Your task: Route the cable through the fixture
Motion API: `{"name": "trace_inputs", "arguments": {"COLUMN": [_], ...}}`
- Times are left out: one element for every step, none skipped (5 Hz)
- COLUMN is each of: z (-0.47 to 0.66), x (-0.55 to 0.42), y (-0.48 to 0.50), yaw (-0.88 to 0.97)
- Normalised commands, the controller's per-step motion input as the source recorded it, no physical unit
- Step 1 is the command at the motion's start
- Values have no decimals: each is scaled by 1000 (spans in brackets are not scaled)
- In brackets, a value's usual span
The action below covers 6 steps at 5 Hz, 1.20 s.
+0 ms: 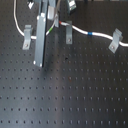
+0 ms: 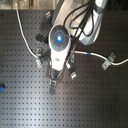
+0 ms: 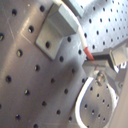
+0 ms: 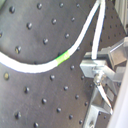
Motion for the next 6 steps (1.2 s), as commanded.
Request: {"name": "trace_inputs", "arguments": {"z": [124,13,746,746,56,750], "x": [2,0,49,52,1,-50], "y": [3,0,171,197,1,22], "yaw": [0,0,-166,-220,0,-103]}}
